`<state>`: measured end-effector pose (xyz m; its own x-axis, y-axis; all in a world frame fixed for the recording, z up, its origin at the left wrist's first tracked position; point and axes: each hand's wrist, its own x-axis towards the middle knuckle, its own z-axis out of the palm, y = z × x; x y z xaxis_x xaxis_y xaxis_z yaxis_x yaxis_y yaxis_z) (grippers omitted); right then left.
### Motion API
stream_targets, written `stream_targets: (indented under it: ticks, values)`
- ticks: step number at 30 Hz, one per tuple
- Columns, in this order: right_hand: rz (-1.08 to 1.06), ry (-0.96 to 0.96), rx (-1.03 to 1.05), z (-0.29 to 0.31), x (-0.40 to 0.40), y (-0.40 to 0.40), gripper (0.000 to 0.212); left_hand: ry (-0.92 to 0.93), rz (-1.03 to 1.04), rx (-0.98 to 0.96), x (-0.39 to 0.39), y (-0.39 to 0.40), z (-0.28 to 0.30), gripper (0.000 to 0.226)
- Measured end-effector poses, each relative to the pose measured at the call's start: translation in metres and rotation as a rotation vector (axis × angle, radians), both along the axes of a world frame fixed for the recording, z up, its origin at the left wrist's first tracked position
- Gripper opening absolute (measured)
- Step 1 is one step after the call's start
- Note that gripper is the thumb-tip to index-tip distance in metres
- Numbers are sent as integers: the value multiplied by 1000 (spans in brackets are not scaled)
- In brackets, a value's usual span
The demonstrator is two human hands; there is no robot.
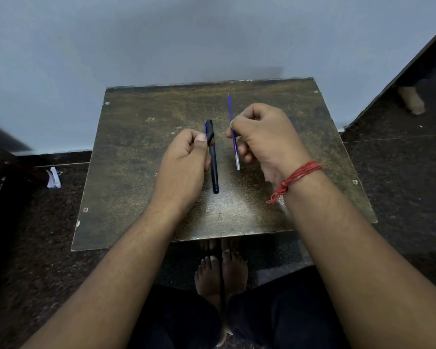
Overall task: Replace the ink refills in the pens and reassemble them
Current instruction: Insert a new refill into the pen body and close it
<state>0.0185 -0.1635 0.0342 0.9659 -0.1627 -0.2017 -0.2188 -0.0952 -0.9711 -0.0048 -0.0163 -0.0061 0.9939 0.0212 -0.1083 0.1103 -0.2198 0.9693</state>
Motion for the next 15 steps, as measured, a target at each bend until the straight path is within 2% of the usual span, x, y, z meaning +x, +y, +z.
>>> stream_targets:
  ticks: [2, 7, 15]
  values:
    - [-40, -8, 104, -1, 2, 0, 20, -1, 1, -2, 0, 0, 0, 32]
    - [-208, -33, 342, -3, 6, 0, 11, 3, -2, -7, 0, 1, 0, 33]
    - [-255, -65, 438, -7, 9, -5, 9, 4, -16, -25, 1, 1, -2, 34]
